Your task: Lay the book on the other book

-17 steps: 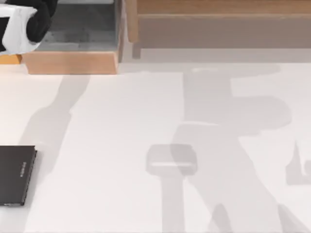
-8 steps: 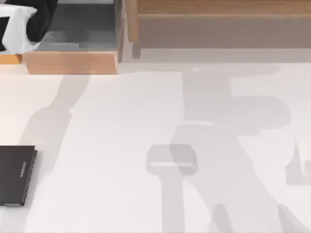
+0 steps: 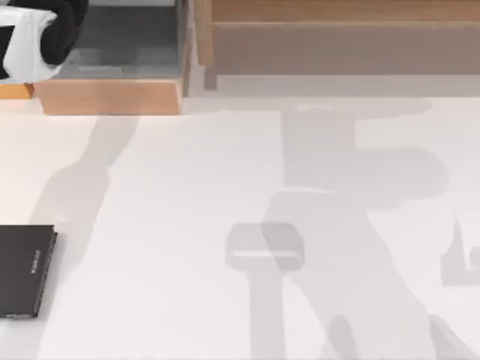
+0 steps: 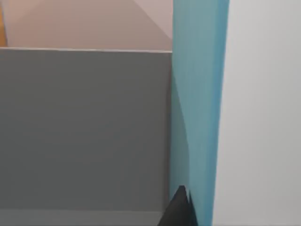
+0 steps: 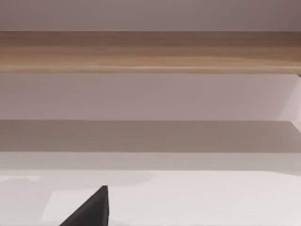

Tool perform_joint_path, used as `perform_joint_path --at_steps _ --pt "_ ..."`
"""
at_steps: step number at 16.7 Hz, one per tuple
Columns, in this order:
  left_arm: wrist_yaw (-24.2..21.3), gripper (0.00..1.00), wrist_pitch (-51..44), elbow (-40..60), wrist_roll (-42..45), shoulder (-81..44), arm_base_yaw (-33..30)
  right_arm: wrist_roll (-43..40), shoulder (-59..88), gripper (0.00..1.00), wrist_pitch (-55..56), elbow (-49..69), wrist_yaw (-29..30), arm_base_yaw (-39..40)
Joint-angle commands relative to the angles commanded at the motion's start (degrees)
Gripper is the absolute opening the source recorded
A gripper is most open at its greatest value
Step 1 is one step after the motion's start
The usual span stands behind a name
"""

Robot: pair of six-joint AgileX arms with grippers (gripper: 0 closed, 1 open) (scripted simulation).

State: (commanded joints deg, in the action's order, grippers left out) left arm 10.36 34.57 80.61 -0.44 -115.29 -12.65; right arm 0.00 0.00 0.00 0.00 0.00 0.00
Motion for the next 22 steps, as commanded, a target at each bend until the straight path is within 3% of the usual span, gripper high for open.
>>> perform_joint_path --at_steps 16,22 --pt "0.1 0.00 -1.2 -1.5 0.7 3.0 -0.2 0.0 0.0 1.00 0.0 0.0 0.0 0.0" --pt "-5.2 0.00 -6.0 -8.3 15.8 14.1 0.7 0.0 0.0 1.00 0.0 0.0 0.0 0.0"
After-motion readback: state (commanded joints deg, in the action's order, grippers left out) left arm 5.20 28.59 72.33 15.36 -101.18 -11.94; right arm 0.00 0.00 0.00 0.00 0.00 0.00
